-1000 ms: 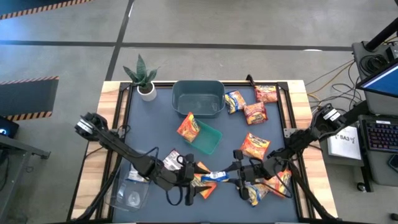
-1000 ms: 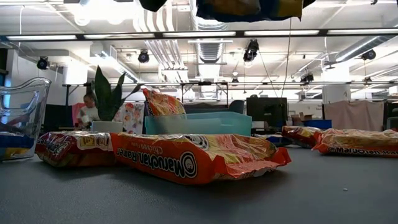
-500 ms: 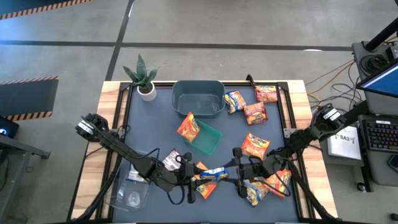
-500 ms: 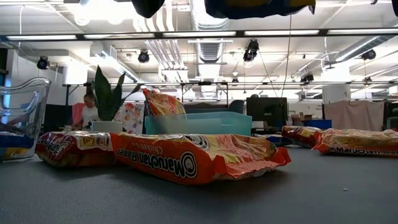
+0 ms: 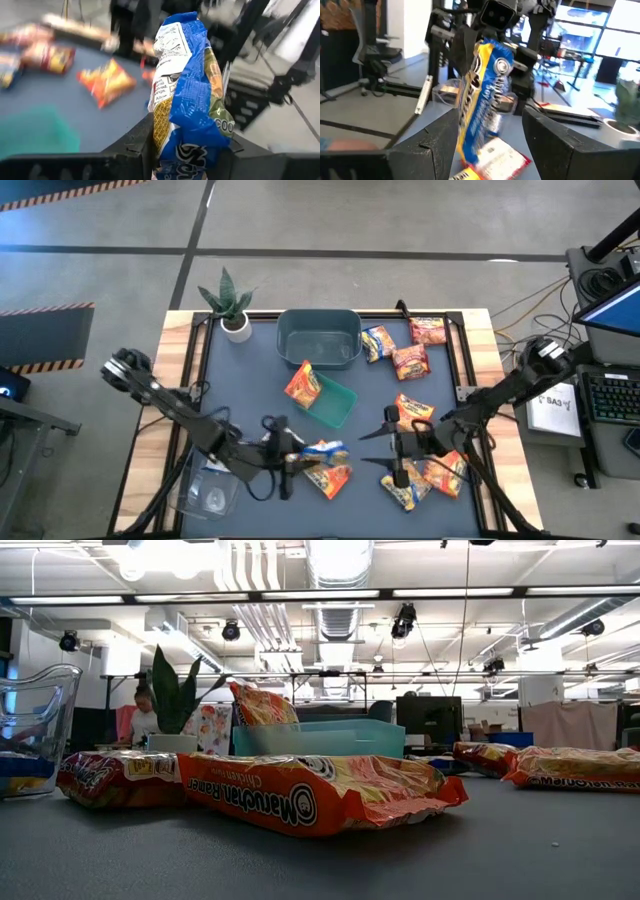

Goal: Sort Maruchan noodles
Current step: Put the blue noodle pack into the transparent bin

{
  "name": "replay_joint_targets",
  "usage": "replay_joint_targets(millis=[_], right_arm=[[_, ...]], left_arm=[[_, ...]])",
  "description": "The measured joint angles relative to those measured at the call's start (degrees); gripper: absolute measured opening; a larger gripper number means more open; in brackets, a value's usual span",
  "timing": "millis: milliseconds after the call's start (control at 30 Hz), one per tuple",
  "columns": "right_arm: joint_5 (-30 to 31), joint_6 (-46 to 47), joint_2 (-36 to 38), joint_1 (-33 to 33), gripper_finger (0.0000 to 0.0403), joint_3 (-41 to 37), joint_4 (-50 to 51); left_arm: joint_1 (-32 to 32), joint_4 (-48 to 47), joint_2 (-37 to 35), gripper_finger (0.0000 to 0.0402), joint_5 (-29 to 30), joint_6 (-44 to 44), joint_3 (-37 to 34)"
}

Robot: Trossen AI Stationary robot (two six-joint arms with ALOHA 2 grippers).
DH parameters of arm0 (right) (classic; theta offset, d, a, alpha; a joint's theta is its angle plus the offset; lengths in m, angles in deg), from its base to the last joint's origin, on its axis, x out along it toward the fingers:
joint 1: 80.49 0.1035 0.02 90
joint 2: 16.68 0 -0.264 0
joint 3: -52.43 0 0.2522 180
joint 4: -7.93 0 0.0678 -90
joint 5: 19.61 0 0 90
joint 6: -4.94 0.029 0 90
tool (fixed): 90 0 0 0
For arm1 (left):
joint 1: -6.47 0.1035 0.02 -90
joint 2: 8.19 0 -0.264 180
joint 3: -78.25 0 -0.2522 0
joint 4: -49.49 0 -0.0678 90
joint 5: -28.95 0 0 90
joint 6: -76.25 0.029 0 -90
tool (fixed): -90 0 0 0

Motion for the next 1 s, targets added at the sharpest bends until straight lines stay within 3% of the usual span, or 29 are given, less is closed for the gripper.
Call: replay_joint_targets(millis=[233, 433, 700, 1000], right_arm=[[2.0, 2.4, 3.6, 0.0, 0.0208, 0.0, 6.8], [3.3, 3.0, 1.8, -0.5, 0.0208, -0.1, 6.9], [3.3, 6.0, -0.8, -2.1, 0.0208, -0.1, 7.1], [3.2, 6.4, -1.7, -3.5, 0.0208, -0.2, 7.4]], left_arm=[[-0.3, -31.5, -14.2, 0.0105, -20.5, -23.6, 0.0], [-0.5, -42.4, -23.2, 0.0105, -34.5, -32.4, 0.0], [-2.0, -66.7, -28.9, 0.0106, -40.8, -47.7, 0.0], [-2.0, -68.9, -26.8, 0.0106, -40.8, -49.6, -3.0]])
